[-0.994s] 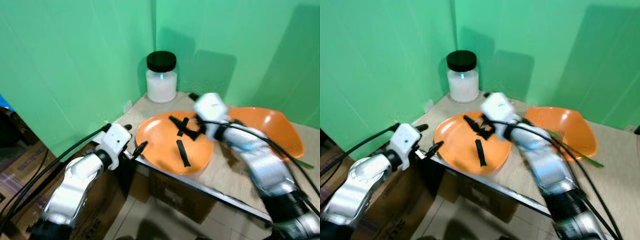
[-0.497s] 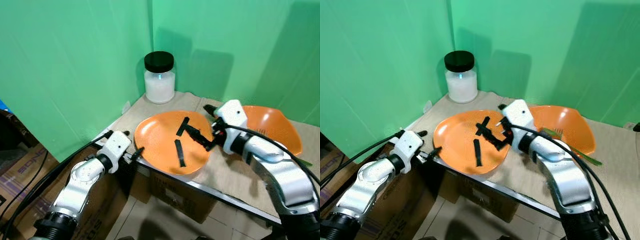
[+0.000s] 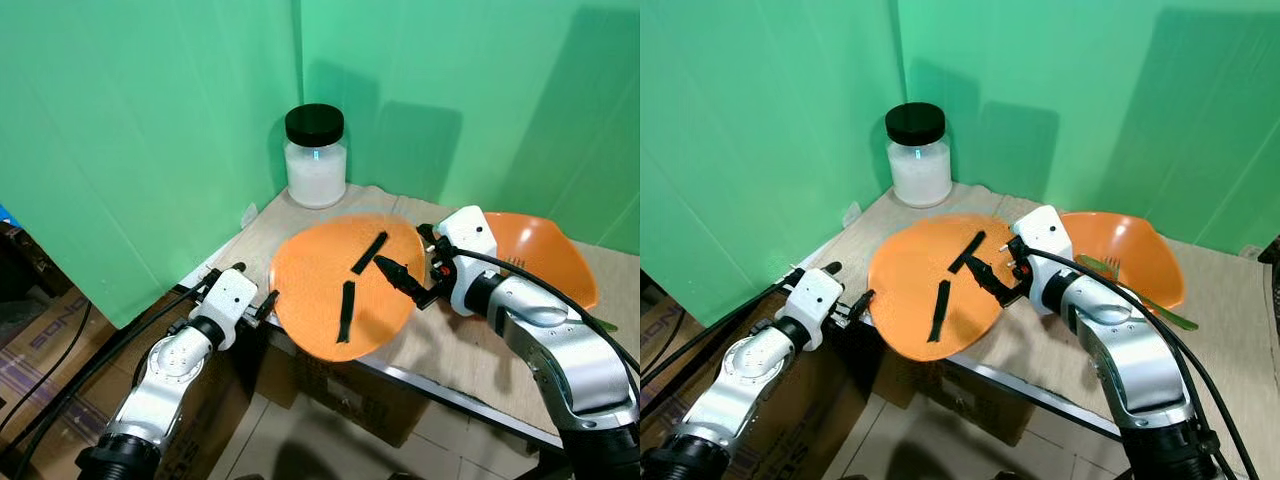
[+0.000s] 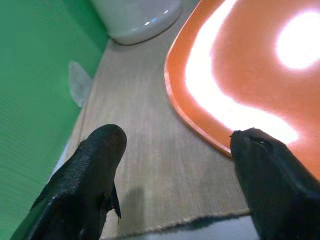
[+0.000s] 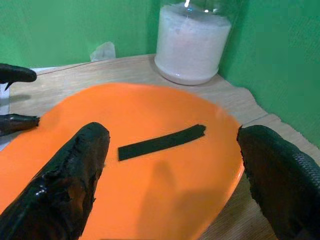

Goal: Setting the table

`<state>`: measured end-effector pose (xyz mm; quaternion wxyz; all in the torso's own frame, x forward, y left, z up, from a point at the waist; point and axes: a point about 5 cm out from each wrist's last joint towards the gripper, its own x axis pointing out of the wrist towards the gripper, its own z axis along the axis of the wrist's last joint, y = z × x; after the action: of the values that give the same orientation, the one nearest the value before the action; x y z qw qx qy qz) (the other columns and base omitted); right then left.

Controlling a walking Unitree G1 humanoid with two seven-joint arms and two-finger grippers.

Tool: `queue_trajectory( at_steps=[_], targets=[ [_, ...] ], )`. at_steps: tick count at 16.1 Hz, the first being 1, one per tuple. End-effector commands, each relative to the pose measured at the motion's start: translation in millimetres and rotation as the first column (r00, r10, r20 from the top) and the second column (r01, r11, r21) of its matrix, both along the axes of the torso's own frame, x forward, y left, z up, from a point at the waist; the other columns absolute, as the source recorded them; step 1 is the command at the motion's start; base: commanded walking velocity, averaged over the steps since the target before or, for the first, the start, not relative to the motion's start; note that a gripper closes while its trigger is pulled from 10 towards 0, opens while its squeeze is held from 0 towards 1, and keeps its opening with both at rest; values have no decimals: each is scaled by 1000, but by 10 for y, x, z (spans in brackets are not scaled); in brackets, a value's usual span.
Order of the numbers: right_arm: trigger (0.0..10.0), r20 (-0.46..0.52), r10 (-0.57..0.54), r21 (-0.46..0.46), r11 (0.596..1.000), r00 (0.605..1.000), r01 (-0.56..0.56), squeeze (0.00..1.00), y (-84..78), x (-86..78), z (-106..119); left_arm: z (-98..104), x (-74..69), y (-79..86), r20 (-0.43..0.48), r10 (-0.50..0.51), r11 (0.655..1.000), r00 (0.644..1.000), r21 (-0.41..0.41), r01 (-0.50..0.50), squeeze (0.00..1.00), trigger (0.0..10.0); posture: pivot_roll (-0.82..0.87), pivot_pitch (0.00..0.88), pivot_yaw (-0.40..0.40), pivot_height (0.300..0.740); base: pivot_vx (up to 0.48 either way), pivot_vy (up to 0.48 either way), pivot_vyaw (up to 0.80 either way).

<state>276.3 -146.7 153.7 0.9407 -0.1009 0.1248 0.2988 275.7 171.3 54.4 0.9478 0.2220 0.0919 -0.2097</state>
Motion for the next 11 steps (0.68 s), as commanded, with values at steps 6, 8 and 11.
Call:
queue_trajectory(
  at_steps=[6,8,11],
  targets=[
    [10000,-112,-246,208,942,963,265,0,-237,174,116,-304,-94,167,-124,119,987,985,124,-103,0,10000,-41,0,18,740,0,0,0],
    [10000,-157,-289,266,908,944,323,0,-320,219,156,-324,-94,155,-124,131,985,984,130,-115,0,10000,-41,0,15,740,0,0,0],
    [10000,-131,-204,271,934,970,233,0,-250,170,215,-266,-33,226,-80,199,975,977,116,-189,0,10000,-42,0,14,740,0,0,0]
  ],
)
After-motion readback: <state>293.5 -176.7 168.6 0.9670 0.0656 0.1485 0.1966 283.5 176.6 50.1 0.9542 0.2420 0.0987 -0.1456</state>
